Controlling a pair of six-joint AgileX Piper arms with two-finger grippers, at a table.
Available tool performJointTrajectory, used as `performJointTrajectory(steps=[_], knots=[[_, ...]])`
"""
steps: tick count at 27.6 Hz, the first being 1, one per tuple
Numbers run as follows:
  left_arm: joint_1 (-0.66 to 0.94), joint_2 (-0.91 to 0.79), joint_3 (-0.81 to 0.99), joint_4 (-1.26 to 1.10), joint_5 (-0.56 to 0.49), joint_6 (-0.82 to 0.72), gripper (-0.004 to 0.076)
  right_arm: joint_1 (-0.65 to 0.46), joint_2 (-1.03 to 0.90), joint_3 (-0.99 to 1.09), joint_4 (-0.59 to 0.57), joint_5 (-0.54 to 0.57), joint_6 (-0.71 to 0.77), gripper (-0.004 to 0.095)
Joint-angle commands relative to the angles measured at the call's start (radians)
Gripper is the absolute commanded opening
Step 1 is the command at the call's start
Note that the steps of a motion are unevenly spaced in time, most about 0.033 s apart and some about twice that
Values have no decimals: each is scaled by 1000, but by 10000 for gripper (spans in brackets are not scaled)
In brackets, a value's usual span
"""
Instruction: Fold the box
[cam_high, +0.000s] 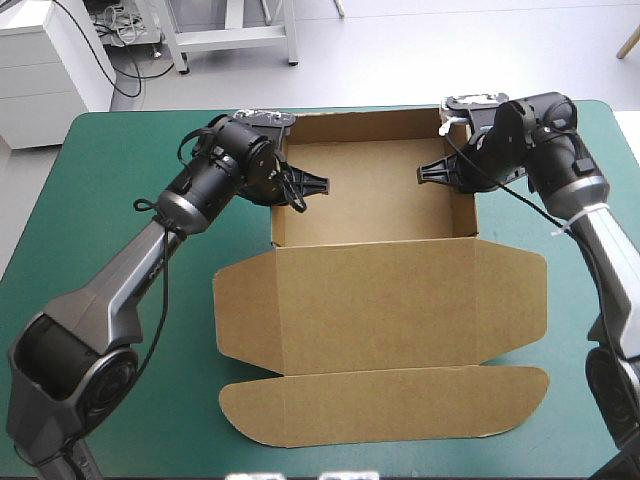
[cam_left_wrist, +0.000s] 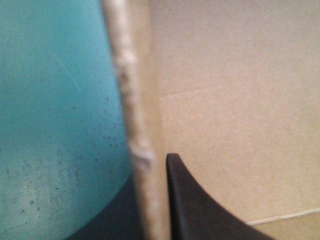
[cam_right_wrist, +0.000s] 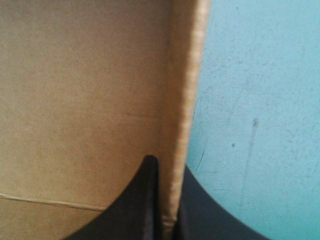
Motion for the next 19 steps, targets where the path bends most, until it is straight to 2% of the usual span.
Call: performJointTrajectory(steps=[1,5,19], knots=[[31,25,-91,-157,7,37,-8,5,12,-7,117,-52,-14,-14],[112,81,-101,-337,47,81,-8,5,58,52,133,-52,-25,-15],[117,192,-106,-278,47,104,-8,7,148,69,124,-122,-39,-15]])
